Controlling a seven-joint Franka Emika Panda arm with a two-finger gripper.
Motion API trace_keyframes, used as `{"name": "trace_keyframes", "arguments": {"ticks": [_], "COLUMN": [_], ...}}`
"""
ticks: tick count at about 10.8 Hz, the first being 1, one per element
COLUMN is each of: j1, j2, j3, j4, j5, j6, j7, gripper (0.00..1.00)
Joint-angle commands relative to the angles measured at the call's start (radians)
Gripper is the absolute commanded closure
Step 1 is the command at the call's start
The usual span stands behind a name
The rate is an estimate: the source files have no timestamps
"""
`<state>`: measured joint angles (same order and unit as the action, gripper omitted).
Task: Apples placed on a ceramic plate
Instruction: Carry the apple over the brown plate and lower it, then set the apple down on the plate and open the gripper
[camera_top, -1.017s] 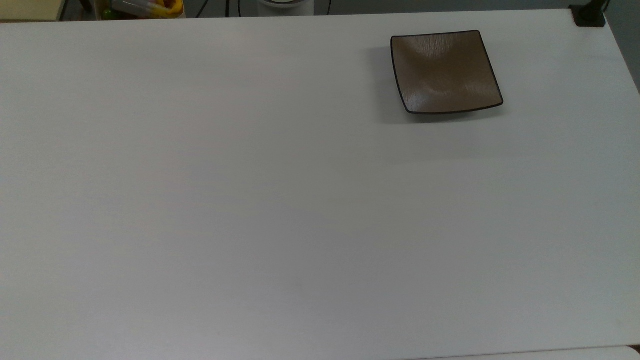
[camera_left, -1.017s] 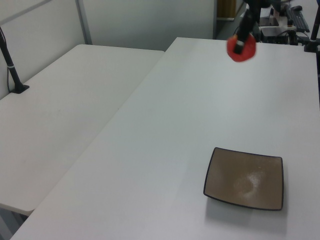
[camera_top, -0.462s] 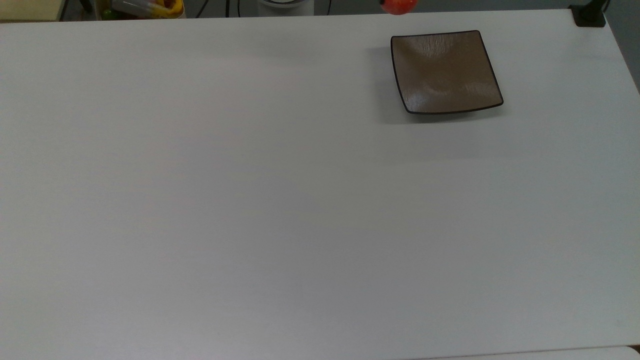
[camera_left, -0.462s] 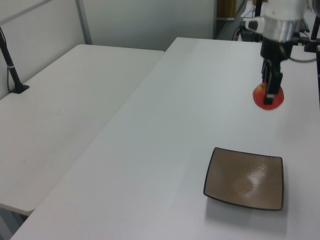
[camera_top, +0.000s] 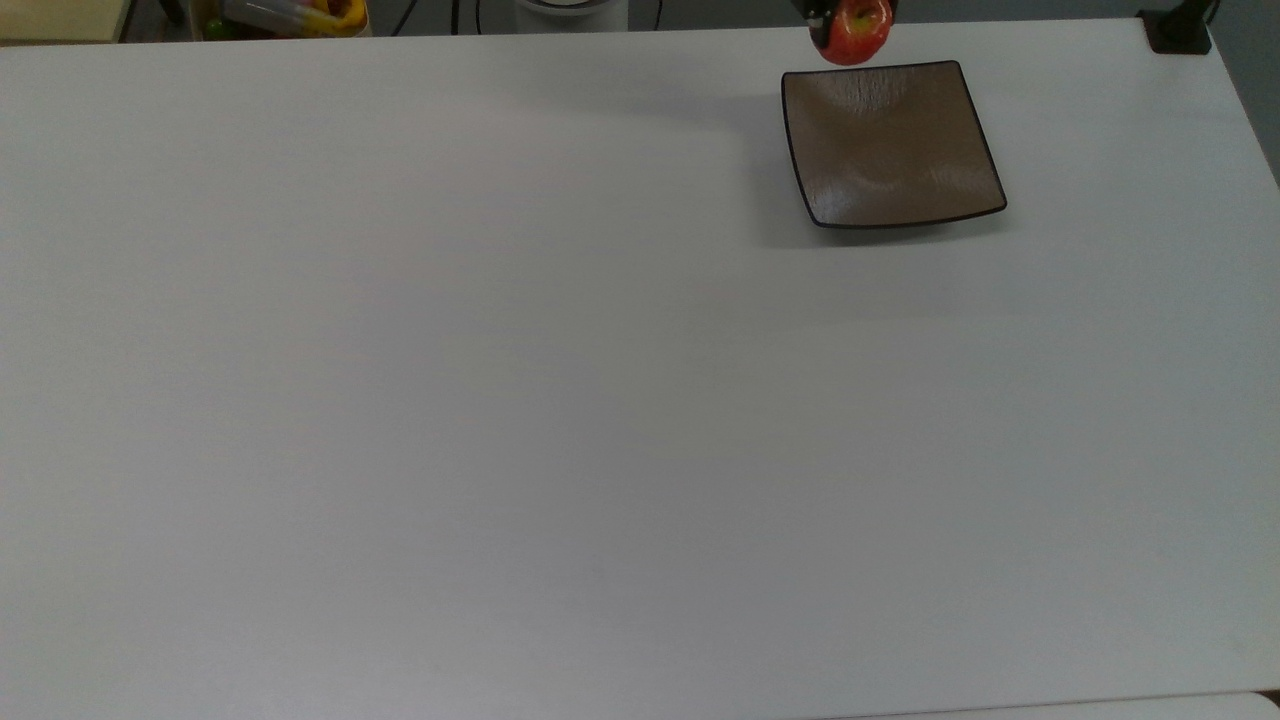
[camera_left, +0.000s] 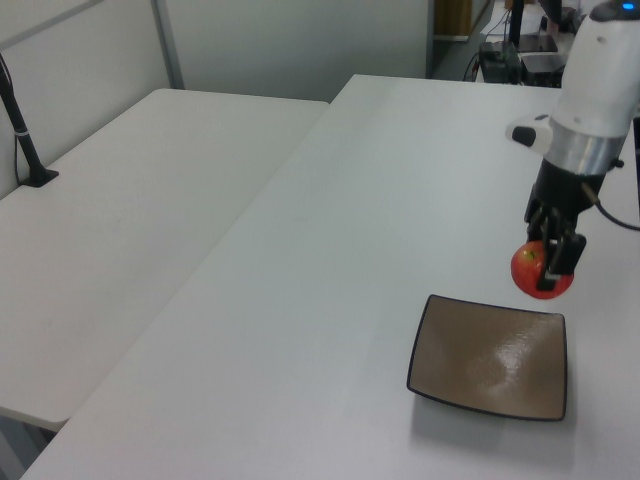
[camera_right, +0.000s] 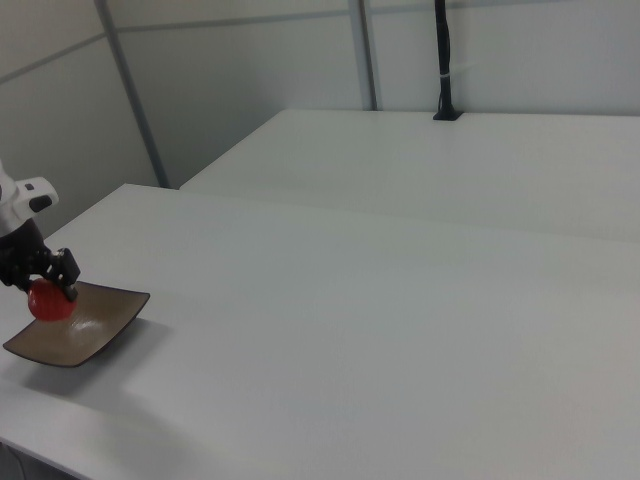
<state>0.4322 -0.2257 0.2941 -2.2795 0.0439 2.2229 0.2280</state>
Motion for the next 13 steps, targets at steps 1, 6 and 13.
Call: {"name": "trace_keyframes", "arguments": {"ticks": [1, 6, 13], "j1": [-0.003, 0.005, 0.017], "j2": [0.078, 0.216, 0.315], "j3": [0.031, 0.062, 0.092], "j4": [-0.02, -0.012, 0.003], "j5": [-0.01, -0.402, -0.966], "j6": [0.14, 0.312, 0.368], "j7": [0.052, 0.509, 1.145], "gripper": [0.89, 0.91, 0.9]}}
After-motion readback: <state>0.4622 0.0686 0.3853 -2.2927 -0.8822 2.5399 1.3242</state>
